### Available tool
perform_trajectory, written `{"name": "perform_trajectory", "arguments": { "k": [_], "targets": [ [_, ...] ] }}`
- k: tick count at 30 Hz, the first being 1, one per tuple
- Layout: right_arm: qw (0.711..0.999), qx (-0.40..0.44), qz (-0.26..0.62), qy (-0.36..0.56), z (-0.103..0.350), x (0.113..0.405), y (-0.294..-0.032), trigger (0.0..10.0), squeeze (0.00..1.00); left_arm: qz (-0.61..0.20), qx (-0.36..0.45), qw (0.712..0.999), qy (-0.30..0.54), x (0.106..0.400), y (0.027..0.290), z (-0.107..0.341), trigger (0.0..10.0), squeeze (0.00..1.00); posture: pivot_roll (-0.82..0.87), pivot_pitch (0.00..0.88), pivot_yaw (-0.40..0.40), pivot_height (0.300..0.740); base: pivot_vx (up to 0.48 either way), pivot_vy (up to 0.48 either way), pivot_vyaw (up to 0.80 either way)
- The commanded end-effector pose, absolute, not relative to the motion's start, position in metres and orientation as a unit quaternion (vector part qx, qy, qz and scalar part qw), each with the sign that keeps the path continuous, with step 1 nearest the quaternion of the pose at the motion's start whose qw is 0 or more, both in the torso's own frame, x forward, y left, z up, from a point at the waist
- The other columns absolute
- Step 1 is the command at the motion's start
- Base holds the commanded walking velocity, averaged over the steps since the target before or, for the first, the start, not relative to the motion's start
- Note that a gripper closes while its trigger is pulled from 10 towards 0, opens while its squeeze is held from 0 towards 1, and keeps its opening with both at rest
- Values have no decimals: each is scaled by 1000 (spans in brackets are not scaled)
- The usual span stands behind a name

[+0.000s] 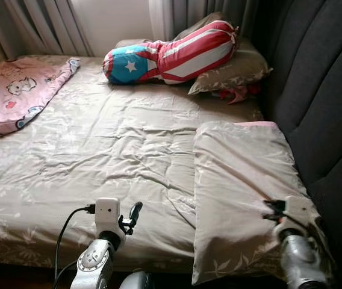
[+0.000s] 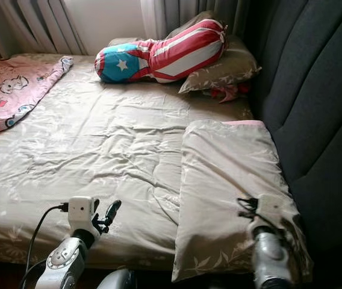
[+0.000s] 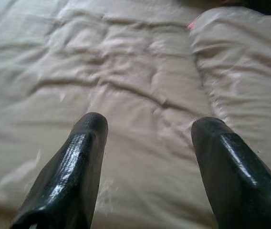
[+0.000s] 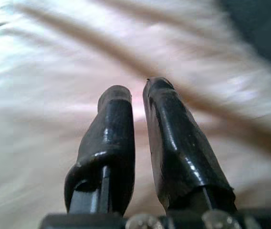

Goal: Clean up the room

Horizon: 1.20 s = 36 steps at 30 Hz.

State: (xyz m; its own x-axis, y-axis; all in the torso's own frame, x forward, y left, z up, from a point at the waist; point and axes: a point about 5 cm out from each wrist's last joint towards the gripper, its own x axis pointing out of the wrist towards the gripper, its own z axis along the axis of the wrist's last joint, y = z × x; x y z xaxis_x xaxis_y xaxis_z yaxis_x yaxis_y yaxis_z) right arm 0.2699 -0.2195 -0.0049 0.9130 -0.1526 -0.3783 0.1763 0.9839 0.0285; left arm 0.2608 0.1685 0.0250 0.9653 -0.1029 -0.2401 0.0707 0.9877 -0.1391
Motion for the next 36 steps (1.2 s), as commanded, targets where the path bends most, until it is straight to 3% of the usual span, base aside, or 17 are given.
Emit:
{"name": "perform_trajectory", "arguments": {
  "k": [1,11,22,29,36],
  "targets": [
    [977,37,-81,194,-9,265,-217,10000,0,-27,-71,988,137,258,173,18,10000,0,-59,12,7,686,0,0,0],
    [954,66,-50,289,-48,230,-192,10000,0,26,-90,971,219,246,187,-17,10000,0,-51,0,14,740,0,0,0],
    [936,67,-53,342,-61,216,-191,10000,0,70,-108,946,298,248,205,-33,10000,0,-43,0,17,740,0,0,0],
    [908,78,-88,402,-76,194,-192,10000,0,21,-8,924,381,220,202,-59,10000,0,-65,0,21,740,0,0,0],
    [897,77,-85,426,-85,178,-187,10000,0,15,12,912,410,204,200,-69,10000,0,-67,0,18,740,0,0,0]
  ]
}}
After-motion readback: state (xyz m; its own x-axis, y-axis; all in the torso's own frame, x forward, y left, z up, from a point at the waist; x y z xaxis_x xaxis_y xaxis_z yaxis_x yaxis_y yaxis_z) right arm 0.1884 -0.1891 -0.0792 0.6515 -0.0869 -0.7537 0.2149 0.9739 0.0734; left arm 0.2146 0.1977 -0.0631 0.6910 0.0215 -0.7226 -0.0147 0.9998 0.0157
